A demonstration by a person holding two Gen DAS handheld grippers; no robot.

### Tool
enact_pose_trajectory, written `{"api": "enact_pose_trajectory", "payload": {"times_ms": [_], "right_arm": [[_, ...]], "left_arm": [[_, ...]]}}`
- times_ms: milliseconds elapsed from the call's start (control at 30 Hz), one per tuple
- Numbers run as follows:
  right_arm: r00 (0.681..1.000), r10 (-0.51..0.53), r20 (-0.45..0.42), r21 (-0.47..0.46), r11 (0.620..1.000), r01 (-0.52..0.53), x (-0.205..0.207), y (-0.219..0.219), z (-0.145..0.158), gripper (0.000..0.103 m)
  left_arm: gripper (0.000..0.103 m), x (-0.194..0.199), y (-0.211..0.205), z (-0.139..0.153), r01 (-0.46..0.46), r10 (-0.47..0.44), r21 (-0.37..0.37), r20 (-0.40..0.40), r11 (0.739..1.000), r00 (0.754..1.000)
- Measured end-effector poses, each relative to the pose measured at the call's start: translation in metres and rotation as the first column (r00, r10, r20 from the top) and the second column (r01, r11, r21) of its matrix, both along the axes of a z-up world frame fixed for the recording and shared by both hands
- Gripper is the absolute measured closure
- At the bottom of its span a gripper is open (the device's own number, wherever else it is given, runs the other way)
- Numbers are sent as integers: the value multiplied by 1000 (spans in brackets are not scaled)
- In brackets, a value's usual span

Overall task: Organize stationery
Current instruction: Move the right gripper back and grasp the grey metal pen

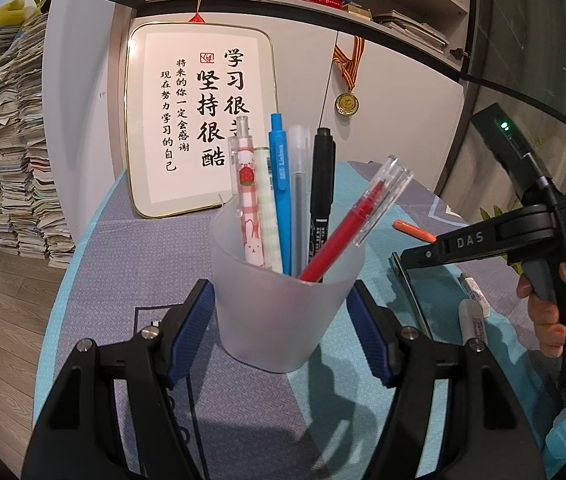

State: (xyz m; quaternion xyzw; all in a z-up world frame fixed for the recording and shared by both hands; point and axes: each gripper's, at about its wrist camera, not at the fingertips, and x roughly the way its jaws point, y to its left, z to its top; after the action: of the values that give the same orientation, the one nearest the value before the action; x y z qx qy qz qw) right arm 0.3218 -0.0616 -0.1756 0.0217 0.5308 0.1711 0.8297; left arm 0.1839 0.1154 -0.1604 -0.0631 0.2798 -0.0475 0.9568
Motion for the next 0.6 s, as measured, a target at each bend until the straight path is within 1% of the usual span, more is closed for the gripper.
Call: {"api": "enact_pose_trajectory", "payload": {"times_ms": [233, 333, 433, 533, 600], "right_arm": [[999, -8, -37, 7, 1000, 9, 5, 1, -12, 87], [999, 18, -45, 30, 999, -16, 3, 4, -13, 87], [998, 53, -37, 30, 998, -52, 1, 12, -11, 87], [995, 90, -46, 59, 994, -88, -2, 17, -11, 87], [995, 82, -48, 33, 996, -80, -2, 17, -12, 87]], "left_arm": [[36, 0, 0, 0, 0, 0, 0, 0, 1000, 1000], [36, 0, 0, 0, 0, 0, 0, 0, 1000, 1000], [36, 0, 0, 0, 0, 0, -1, 0, 1000, 1000], [36, 0, 0, 0, 0, 0, 0, 0, 1000, 1000], [36, 0, 0, 0, 0, 0, -1, 0, 1000, 1000]]}}
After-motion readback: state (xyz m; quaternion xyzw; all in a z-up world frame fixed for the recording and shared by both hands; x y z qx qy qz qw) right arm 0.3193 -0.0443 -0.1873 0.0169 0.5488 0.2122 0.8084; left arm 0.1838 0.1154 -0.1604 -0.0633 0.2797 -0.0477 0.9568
